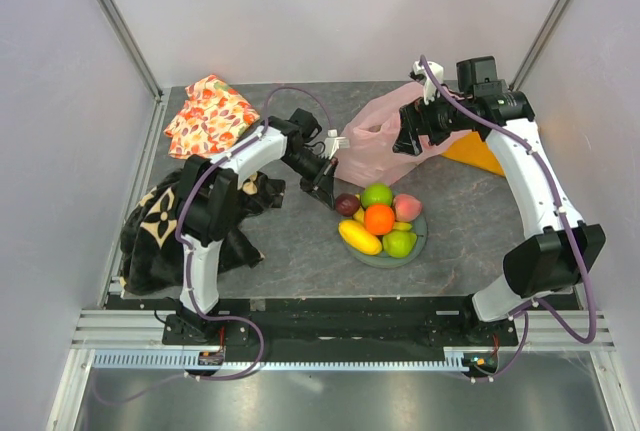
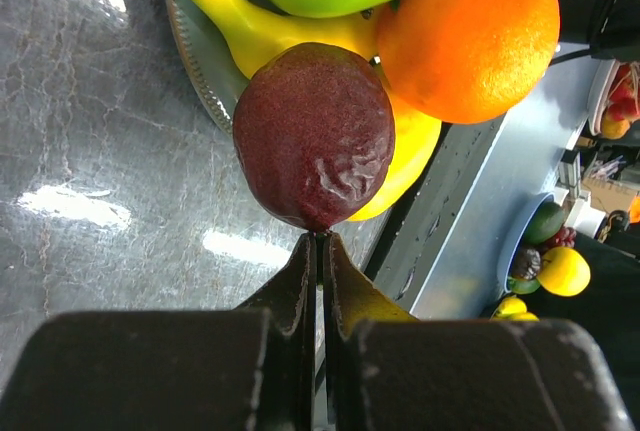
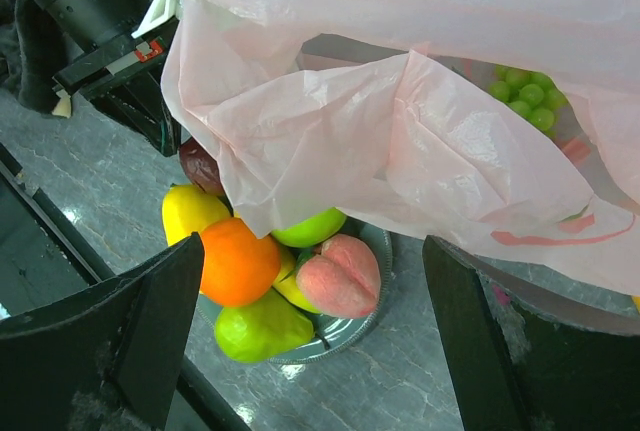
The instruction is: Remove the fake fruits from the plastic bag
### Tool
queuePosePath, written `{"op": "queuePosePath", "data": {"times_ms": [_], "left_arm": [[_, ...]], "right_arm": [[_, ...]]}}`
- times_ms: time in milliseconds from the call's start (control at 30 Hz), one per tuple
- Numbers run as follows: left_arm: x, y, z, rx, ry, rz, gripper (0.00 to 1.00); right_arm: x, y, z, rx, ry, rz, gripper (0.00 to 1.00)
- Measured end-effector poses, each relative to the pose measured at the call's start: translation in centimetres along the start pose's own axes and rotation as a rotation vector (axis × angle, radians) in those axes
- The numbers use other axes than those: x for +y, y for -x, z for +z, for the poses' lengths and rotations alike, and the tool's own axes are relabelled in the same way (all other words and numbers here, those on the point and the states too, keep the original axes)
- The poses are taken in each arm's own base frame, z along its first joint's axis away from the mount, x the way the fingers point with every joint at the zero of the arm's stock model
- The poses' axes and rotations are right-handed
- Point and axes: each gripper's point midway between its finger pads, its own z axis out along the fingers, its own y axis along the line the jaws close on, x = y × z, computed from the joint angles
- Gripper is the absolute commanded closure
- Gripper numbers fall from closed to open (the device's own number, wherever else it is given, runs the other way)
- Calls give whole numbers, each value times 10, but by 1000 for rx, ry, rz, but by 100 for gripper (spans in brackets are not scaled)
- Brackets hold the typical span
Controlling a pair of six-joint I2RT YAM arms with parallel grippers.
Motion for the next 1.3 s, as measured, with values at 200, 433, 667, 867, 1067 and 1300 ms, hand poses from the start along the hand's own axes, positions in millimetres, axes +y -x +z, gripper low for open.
{"op": "queuePosePath", "data": {"times_ms": [200,433,667,867,1067,1300], "left_arm": [[1,1,4,-4,0,-9,98],[-1,-14,19,40,-13,-29,98],[-3,-18,28,44,-23,-22,90],[-2,-15,30,35,-15,-17,69],[-1,-14,30,33,-4,-22,55],[3,-14,29,34,14,-27,40]], "right_arm": [[-3,-1,1,4,-2,8,2],[-5,-4,6,17,2,19,2],[-7,-6,9,25,5,25,2],[-7,-7,11,28,8,28,2],[-7,-7,11,29,8,28,2],[-9,-9,14,38,11,34,2]]}}
